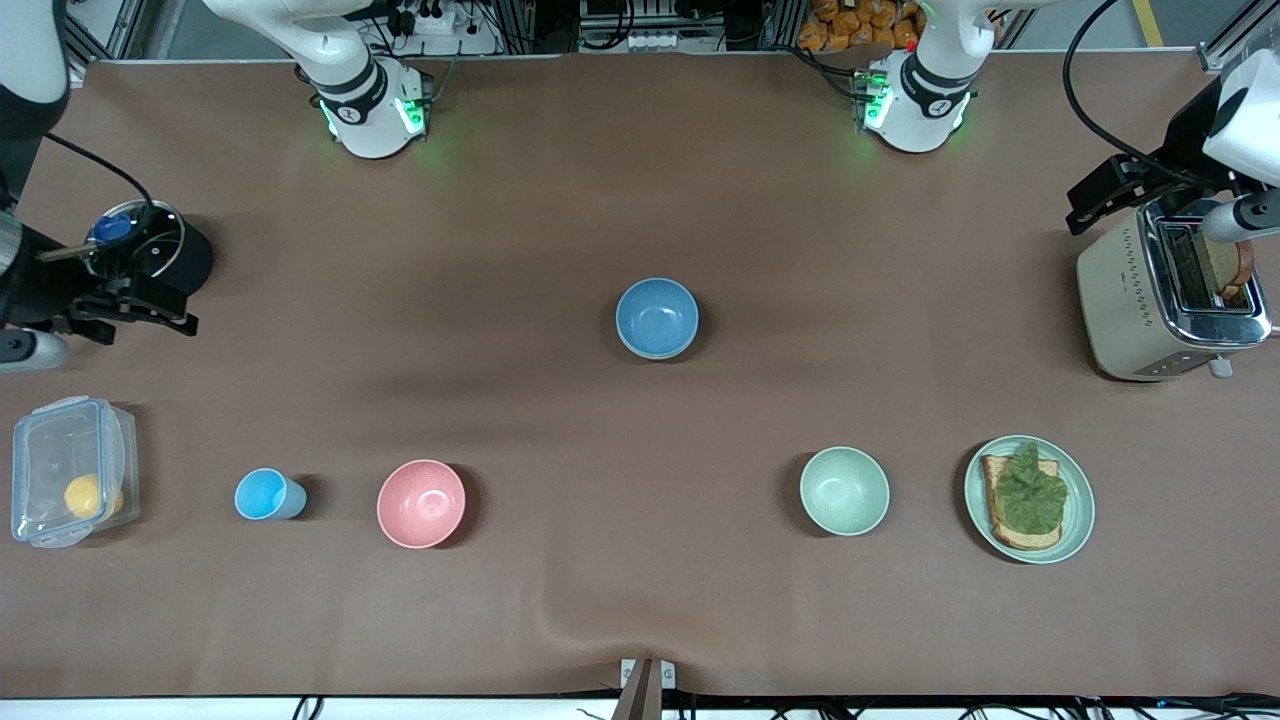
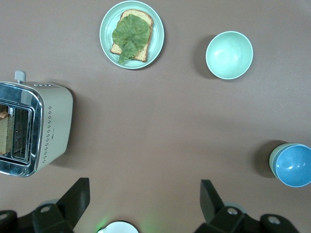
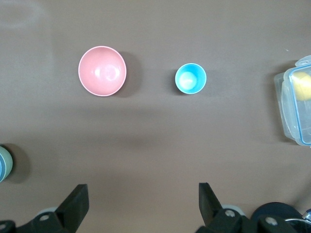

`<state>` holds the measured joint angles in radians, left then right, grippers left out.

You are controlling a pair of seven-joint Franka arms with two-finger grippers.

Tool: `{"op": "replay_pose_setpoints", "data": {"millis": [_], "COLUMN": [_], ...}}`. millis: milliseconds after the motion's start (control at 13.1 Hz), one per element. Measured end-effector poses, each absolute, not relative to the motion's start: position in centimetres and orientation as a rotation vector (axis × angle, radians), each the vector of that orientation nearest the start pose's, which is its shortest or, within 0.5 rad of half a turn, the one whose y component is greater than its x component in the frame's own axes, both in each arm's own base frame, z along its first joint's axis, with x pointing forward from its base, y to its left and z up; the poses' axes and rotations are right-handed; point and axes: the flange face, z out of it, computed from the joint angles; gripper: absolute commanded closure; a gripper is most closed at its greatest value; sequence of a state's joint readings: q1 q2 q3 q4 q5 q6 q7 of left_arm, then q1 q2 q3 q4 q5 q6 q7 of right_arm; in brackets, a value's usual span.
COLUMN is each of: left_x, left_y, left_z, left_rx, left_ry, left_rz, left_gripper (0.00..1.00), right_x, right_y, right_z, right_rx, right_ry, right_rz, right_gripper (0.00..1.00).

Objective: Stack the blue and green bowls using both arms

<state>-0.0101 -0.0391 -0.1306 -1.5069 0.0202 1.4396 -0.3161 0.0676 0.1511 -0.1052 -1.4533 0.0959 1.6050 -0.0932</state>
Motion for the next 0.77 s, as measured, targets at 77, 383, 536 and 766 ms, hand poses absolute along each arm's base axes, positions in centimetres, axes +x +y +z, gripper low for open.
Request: {"op": "replay_pose_setpoints", "data": {"millis": [77, 383, 536, 766], "left_x": [52.1, 51.3, 51.1, 51.1], "left_y": [-7.5, -8.3, -8.5, -8.8], "left_z": [66.3, 66.0, 65.7, 65.5], "left_rx": [-3.097, -3.098, -3.108, -3.115], "left_ry": [-0.271, -0.249, -0.24, -0.147], "left_rz": [0.038, 0.054, 0.07, 0.066], "left_gripper": [0.0, 0.0, 0.0, 0.0], "right_x": [60.1, 58.5, 57.8, 57.5], "right_y": [-1.1, -0.3, 0.1, 0.6], "right_z": [60.0, 61.9, 63.1, 63.4], "right_rx": [-3.059, -3.053, -3.053, -3.055], "right_ry": [-0.076, -0.104, -0.118, -0.125], "right_rz": [-0.019, -0.055, -0.075, -0.073], "right_gripper": [0.0, 0.0, 0.0, 0.0]}}
